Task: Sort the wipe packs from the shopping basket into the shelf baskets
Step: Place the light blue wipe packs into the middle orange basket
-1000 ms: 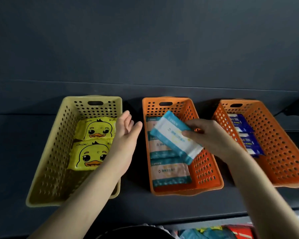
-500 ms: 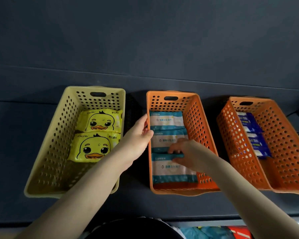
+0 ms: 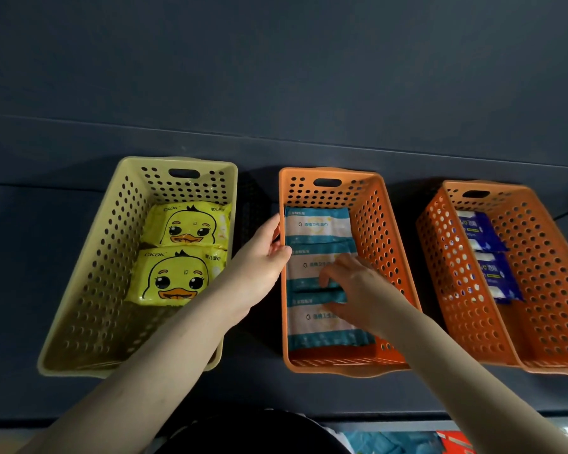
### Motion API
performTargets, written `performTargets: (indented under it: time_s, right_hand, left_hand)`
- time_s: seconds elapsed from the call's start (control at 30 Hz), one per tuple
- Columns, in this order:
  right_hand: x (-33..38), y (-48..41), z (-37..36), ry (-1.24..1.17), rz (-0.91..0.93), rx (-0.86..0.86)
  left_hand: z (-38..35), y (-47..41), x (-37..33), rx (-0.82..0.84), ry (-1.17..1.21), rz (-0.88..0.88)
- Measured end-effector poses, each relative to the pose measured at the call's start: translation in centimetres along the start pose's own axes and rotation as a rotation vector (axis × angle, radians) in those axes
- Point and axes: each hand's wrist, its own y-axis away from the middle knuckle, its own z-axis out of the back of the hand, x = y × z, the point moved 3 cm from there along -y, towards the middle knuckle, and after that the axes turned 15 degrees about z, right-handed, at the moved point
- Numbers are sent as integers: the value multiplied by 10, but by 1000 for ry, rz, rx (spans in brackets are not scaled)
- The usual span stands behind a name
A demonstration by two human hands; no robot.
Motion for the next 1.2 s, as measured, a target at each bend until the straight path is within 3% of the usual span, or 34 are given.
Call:
performTargets:
  time_s: [0.37, 0.7, 1.0, 1.07, 1.13, 1.2]
  right_hand:
    - [2, 4, 2, -55, -140, 22]
    - [3, 1, 2, -60, -65, -71]
    - [1, -7, 8, -94, -20, 10]
    - [7, 1, 20, -138, -45, -87]
    - [18, 17, 35, -149, -72, -283]
    - [37, 40, 47, -128, -75, -499]
  left_hand:
    - [0, -2, 3, 15, 14, 2]
    - [-1, -3, 4, -6, 23, 18]
    - [1, -6, 4, -10, -36, 26]
    - [5, -1, 2, -33, 14, 68]
    - [11, 11, 0, -4, 132, 145]
    - [17, 34, -3, 41, 163, 108]
